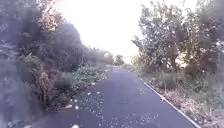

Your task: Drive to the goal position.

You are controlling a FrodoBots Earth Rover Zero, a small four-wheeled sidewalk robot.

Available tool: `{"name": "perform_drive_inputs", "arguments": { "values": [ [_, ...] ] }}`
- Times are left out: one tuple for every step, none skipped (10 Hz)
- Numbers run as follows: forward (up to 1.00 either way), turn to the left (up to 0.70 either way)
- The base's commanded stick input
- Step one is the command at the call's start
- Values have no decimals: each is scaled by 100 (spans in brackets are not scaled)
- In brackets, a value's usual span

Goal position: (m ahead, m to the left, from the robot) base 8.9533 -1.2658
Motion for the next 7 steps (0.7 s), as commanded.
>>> {"name": "perform_drive_inputs", "arguments": {
  "values": [
    [45, 0],
    [45, 0],
    [45, 0],
    [45, -22],
    [45, -12],
    [45, -1],
    [45, 0]
  ]
}}
